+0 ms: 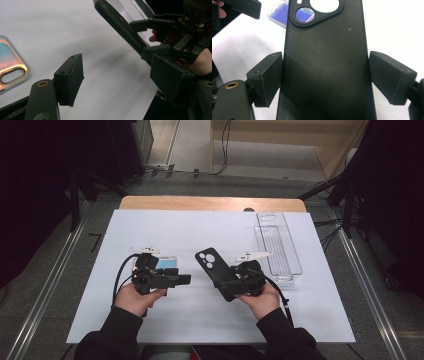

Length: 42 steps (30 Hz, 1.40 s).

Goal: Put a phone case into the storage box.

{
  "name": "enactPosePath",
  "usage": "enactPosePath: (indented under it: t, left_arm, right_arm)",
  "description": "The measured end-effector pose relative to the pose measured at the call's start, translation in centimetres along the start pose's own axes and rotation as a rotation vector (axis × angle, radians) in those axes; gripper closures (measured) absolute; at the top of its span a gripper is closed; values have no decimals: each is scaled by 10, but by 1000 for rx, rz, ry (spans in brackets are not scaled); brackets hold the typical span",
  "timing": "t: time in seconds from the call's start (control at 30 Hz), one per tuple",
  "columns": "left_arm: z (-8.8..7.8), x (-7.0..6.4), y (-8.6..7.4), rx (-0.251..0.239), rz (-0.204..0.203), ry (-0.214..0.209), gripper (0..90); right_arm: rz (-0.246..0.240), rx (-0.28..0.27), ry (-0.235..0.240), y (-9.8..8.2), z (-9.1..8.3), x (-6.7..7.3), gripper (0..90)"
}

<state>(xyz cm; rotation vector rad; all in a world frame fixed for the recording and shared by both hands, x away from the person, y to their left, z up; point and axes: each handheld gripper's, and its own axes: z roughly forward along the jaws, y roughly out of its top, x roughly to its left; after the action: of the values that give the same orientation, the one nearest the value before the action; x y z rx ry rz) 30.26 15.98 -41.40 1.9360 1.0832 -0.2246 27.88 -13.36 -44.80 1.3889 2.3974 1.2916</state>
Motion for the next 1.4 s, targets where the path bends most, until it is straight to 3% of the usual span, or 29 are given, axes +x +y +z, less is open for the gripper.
enactPosePath:
  t: [0.07, 0.17, 0.3, 0.4, 0.6, 0.93, 1.07, 1.17, 1.2, 1.3, 1.4]
  left_arm:
    - [4, 0, 4, -13, -13, 23, 271]
    - [5, 0, 7, -19, -17, 28, 271]
    - [8, -2, 11, -26, -15, 51, 270]
    - [12, -3, 12, -25, -2, 92, 270]
    - [16, 1, 17, -28, -35, 99, 270]
    - [30, 5, 28, -27, -65, 143, 295]
    - [33, 5, 31, -44, -58, 151, 349]
    - [35, 7, 35, -58, -92, 142, 371]
    - [37, 8, 37, -66, -124, 131, 392]
    - [39, 8, 38, -67, -138, 124, 425]
    - [39, 9, 39, -86, -181, 89, 581]
  right_arm:
    - [47, -13, 23, 0, 3, 1, 139]
    - [75, -21, 33, -2, 6, 2, 138]
    - [91, -29, 35, -4, 9, 4, 138]
    - [102, -42, 33, -5, 12, 6, 138]
    - [140, -63, 43, -7, 30, 13, 138]
    - [176, -96, 49, -10, 37, 20, 138]
    - [186, -124, 41, -10, 36, 23, 137]
    - [183, -148, 23, -10, 35, 26, 137]
    - [184, -163, 19, -10, 35, 28, 136]
    - [180, -176, 14, -11, 35, 31, 135]
    - [179, -201, 8, -11, 35, 36, 135]
